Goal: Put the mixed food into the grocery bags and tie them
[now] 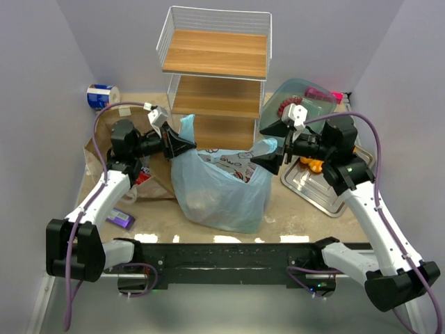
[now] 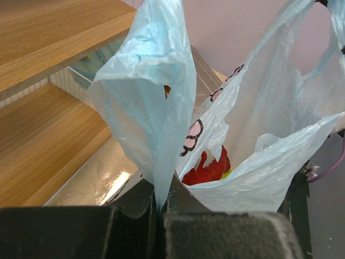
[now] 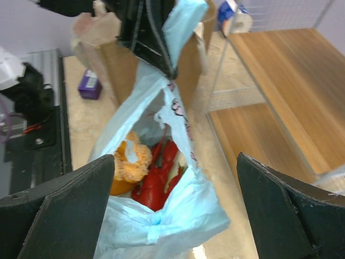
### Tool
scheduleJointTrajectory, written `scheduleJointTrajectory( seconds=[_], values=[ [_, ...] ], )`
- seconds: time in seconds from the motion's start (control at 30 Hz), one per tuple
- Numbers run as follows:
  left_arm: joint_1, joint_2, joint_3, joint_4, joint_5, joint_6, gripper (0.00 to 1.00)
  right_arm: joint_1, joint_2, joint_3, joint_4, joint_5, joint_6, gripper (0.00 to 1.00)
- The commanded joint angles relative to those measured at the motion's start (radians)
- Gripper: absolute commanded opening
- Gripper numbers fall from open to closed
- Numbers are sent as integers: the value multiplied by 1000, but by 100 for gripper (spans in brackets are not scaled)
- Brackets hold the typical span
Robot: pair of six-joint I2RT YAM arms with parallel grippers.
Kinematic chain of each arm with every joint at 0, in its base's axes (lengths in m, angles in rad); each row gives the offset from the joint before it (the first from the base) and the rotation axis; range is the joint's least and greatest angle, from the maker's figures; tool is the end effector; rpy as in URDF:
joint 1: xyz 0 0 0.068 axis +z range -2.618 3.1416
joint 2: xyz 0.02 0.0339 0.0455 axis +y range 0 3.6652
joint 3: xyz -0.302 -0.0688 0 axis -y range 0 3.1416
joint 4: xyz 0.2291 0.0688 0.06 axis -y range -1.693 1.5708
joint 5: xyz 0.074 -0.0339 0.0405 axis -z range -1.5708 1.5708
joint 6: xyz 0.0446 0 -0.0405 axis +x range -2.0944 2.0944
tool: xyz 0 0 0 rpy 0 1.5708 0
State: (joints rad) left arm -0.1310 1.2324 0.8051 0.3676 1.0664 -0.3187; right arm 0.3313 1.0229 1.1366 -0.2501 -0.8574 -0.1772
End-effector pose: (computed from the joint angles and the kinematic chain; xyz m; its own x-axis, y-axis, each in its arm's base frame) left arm 0.2413 -0.0712 0.3523 -0.3474 -0.1070 -0.9316 0.8642 0.3490 -0.3624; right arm 0.1647 0.0923 0.4429 0.0358 -0.1097 -0.9933 -0.9295 0.3615 -0.0734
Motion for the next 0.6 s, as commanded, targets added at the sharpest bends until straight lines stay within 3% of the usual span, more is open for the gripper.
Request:
scheduleJointTrajectory(
  seconds=[0.0, 0.27, 0.57],
  values=[
    [10, -25, 8, 39, 15, 6, 0, -15, -18, -11, 63, -187, -1, 99],
    [8, -16, 8, 44, 12, 0, 0, -17, -26, -38, 28, -238, -4, 99],
    [10, -22, 2, 57, 15, -11, 0, -29, -50, -86, -20, -127, -38, 99]
  ],
)
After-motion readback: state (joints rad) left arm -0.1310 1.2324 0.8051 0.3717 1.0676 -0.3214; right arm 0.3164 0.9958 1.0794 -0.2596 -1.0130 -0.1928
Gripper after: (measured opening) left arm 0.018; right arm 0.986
